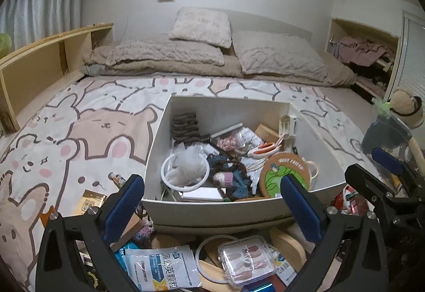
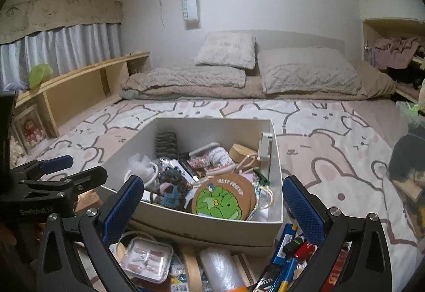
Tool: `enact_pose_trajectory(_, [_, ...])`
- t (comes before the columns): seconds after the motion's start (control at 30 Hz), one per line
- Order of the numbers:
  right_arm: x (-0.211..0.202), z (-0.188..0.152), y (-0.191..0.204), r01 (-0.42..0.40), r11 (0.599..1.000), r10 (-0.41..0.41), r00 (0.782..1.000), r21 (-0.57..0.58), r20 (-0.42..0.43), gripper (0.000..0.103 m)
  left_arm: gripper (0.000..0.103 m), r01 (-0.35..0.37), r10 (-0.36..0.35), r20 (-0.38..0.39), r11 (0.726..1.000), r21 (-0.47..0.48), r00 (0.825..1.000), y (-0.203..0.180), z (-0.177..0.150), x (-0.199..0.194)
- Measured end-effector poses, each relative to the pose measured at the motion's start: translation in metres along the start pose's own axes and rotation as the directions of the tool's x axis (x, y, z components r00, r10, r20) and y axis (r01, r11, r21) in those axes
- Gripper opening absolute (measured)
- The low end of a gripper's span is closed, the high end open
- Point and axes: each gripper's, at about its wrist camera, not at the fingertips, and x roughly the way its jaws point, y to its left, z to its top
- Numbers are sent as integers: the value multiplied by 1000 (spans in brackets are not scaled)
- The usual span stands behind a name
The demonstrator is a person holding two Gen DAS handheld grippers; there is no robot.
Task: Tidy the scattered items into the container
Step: 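Raise both open tools and back away from the box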
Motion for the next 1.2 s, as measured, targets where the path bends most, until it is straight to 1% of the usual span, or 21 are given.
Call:
enact_pose_trajectory(0.27, [-28, 11, 5, 9, 1000, -8, 998, -27, 67, 103, 103, 2, -4, 84, 1000, 22, 996, -4, 9, -34])
enact_pose_trajectory(0.43, [-44, 14, 7, 16, 999, -11, 995, -50, 98, 103, 103, 9, -12, 113, 1000, 28, 994, -5, 11, -49])
enact_pose_trajectory(0.73, [-71, 16, 4, 26, 998, -18, 988, -50, 152, 103, 103, 27, -32, 162, 999, 30, 986, -6, 12, -78])
enact_pose_trajectory(0.9, [-85, 17, 0, 29, 999, -20, 983, -46, 184, 103, 103, 23, -29, 192, 999, 32, 981, -6, 11, -93])
enact_pose_trajectory(1.2, [-105, 15, -5, 41, 998, -31, 975, -42, 219, 103, 103, 13, -18, 218, 1000, 24, 976, -2, 9, -109])
